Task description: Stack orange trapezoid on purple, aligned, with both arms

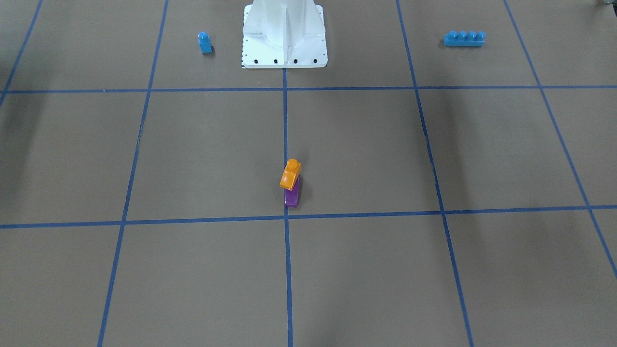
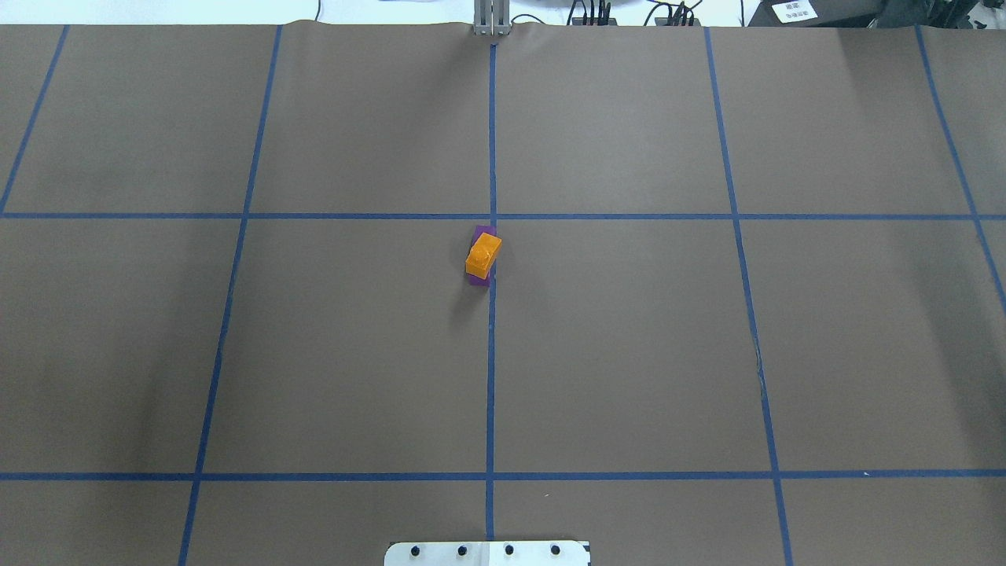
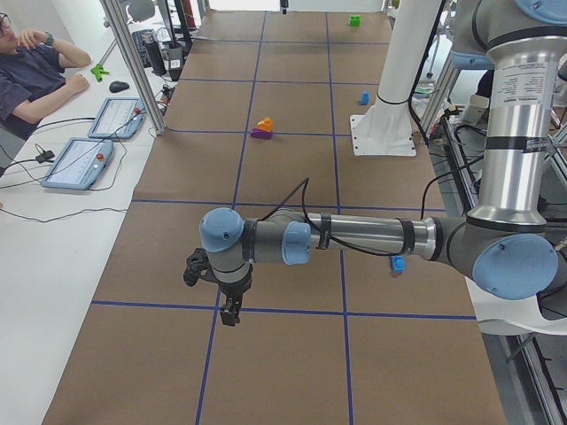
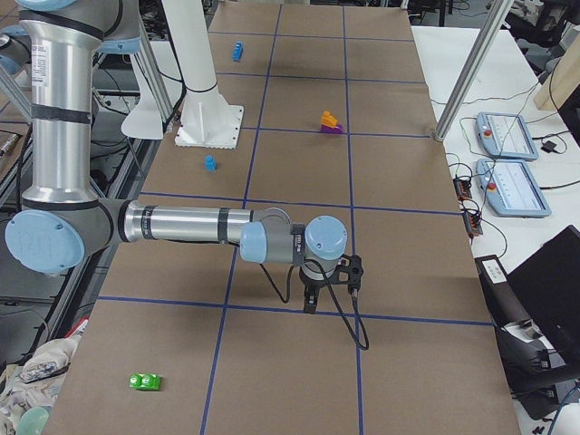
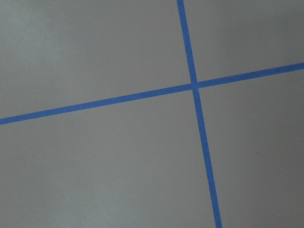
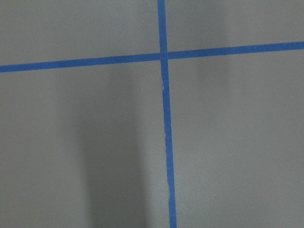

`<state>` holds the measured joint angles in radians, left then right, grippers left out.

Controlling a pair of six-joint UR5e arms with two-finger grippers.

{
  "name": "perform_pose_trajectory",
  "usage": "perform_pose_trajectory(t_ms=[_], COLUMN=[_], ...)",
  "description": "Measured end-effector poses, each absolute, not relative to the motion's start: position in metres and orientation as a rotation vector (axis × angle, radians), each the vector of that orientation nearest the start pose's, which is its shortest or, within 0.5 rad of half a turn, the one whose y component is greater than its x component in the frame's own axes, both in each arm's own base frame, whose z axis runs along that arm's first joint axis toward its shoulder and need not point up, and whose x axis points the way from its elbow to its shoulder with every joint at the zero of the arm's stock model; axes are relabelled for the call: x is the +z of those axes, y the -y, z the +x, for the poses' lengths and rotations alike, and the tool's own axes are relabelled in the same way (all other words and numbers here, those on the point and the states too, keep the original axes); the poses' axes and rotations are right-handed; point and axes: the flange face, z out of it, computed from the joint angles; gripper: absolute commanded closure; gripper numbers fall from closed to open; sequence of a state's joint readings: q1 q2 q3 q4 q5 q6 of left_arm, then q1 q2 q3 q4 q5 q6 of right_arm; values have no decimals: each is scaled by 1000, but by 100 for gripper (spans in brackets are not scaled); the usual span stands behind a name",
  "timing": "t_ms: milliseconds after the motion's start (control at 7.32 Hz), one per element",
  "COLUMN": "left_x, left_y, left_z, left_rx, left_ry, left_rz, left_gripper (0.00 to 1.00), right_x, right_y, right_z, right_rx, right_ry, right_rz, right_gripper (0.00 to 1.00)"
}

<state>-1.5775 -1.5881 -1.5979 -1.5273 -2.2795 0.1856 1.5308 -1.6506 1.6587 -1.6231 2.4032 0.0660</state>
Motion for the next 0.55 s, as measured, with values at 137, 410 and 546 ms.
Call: perform_pose_trajectory(t_ms=[137, 410, 546], left_x=[645, 646, 646], left_y=[499, 499, 499], left_z=[-72, -72, -72], left_rx=[172, 173, 172], left_ry=[-706, -706, -706], left_rz=[69, 70, 70], left_gripper=[0, 0, 0], right_x=[655, 658, 659], right_y=[458, 458, 457], right_z=[45, 60, 66], right_rx=[17, -36, -55], right_ry=[821, 813, 813], right_rz=[-90, -60, -44], right_gripper=[0, 0, 0])
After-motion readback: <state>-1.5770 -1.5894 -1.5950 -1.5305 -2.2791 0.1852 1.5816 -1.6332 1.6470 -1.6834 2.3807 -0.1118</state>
